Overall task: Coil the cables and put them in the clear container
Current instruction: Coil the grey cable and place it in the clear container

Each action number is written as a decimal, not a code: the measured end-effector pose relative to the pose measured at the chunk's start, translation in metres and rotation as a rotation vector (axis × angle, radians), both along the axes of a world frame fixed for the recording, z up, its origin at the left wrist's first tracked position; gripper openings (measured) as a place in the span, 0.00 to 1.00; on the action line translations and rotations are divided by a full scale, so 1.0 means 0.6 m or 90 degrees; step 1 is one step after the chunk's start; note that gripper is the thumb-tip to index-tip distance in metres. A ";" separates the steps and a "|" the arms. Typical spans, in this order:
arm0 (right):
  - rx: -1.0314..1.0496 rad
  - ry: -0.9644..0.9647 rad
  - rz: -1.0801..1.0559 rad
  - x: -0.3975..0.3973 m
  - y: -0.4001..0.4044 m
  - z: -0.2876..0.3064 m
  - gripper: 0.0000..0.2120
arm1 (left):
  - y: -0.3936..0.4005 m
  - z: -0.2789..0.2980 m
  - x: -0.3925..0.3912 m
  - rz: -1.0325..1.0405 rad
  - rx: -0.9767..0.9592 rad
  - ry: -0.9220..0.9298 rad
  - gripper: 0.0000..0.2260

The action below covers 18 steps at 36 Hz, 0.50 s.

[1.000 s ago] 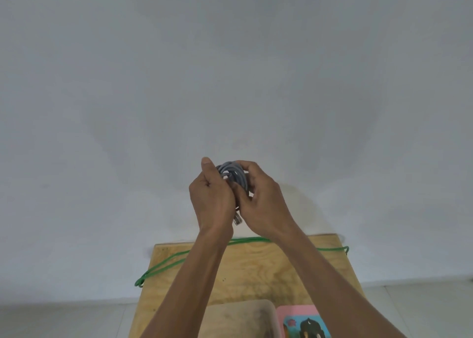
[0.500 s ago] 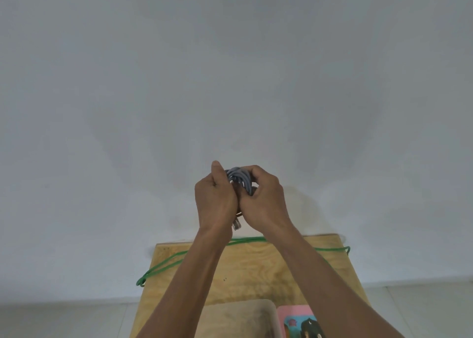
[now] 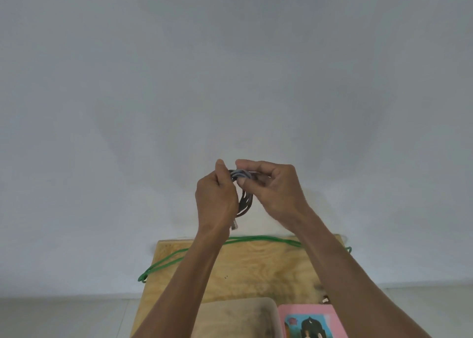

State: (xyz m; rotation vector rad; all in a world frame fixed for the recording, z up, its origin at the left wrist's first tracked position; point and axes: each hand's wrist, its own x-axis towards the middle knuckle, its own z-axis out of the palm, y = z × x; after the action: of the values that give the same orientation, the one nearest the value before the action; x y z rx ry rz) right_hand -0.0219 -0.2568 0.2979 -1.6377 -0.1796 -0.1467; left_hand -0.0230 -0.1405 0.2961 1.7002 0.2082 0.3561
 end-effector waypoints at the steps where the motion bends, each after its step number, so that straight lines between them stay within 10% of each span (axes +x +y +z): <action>1: -0.043 -0.013 -0.002 0.000 -0.001 0.000 0.14 | 0.001 -0.003 0.000 -0.002 0.002 -0.001 0.28; 18: 0.037 0.000 -0.122 -0.013 0.020 -0.048 0.07 | -0.007 -0.022 -0.008 -0.045 0.033 0.004 0.28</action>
State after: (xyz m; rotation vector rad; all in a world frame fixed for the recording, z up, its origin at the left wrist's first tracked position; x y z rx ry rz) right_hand -0.0298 -0.2446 0.2693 -1.5959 -0.0175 -0.2949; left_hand -0.0280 -0.1446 0.2829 1.7549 0.1440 0.3055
